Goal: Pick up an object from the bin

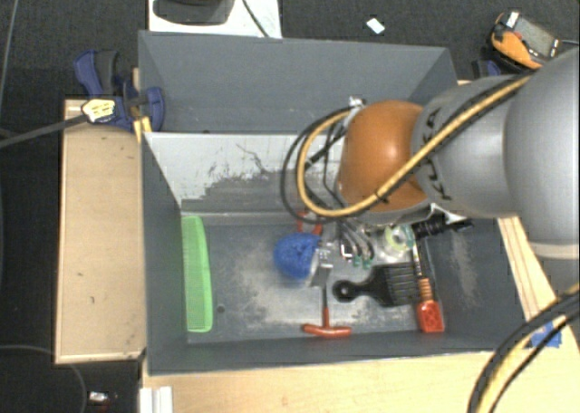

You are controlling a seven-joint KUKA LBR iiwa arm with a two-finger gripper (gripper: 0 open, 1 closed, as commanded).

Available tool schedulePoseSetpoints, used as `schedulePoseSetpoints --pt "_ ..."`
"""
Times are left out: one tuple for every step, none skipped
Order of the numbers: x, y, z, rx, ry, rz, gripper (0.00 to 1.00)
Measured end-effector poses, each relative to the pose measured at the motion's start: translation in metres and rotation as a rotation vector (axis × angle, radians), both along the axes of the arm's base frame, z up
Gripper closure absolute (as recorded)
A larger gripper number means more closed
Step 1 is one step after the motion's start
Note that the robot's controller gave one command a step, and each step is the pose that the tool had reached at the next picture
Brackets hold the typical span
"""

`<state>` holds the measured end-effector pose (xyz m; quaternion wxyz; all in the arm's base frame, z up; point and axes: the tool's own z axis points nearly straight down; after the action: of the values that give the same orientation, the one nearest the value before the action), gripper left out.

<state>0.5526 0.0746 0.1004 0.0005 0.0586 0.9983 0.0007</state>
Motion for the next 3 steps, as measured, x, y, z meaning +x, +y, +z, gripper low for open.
schedulePoseSetpoints --pt "0.0031 0.0078 -0.0311 0.001 0.007 -0.034 0.00" --pt "-0.0052 0.0155 -0.0301 0.002 -0.004 -0.072 1.00" --pt "-0.0051 0.0154 -0.0299 0.002 -0.004 -0.074 1.00"
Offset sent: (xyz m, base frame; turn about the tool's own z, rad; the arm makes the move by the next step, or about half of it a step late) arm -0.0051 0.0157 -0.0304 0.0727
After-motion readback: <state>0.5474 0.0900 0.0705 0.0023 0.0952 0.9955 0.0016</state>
